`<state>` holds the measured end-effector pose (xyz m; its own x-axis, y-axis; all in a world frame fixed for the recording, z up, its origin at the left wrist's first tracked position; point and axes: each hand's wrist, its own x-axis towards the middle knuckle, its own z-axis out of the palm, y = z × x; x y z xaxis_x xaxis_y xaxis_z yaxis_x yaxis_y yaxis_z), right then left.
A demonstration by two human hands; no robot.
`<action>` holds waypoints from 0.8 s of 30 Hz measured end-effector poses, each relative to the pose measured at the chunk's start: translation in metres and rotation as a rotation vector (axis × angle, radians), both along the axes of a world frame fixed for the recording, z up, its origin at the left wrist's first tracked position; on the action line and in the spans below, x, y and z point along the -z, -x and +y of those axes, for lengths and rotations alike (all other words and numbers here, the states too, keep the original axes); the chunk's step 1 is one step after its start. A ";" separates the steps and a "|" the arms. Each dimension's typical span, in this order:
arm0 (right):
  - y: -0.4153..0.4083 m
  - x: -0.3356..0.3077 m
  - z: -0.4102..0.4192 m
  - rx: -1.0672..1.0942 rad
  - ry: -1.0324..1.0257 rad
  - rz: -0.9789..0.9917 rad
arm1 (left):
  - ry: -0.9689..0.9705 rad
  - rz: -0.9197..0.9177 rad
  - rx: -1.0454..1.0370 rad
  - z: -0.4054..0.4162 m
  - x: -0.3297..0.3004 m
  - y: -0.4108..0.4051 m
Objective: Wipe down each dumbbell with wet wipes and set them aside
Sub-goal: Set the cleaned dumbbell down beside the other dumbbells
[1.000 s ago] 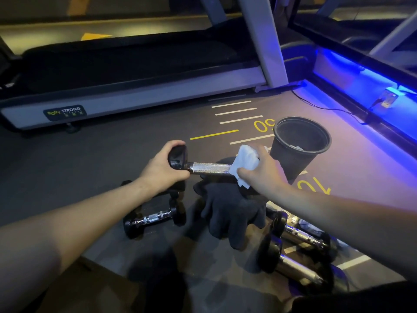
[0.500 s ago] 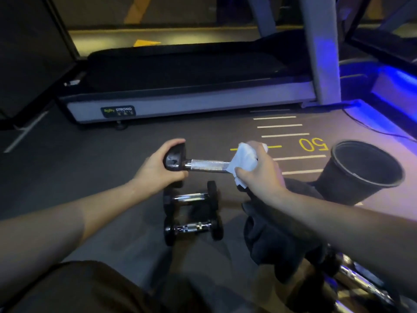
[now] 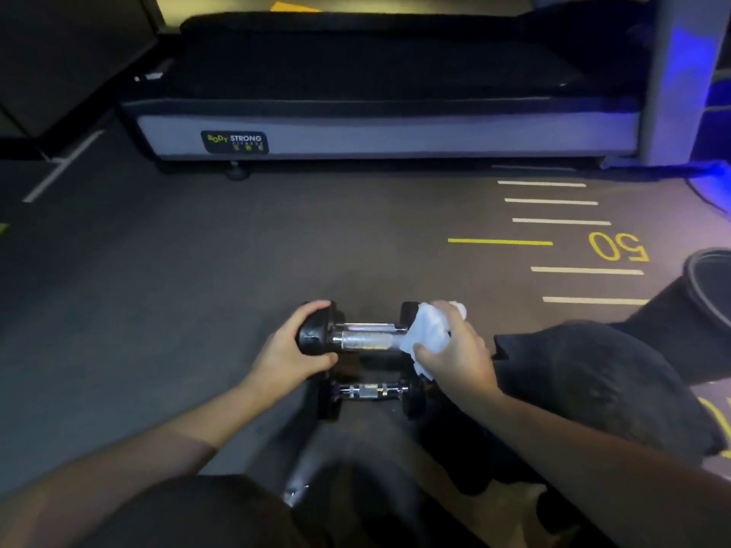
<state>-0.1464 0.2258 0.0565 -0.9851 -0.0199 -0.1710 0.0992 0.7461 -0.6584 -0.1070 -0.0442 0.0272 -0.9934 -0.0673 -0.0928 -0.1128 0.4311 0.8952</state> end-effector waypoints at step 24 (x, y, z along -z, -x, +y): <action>0.008 0.037 0.010 -0.139 -0.125 0.016 | 0.182 -0.081 0.094 0.002 0.018 -0.003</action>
<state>-0.1543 0.2359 0.0196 -0.9769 -0.1359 -0.1649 -0.0206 0.8279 -0.5604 -0.1035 -0.0421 0.0092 -0.9859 0.0028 -0.1671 -0.1324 0.5972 0.7911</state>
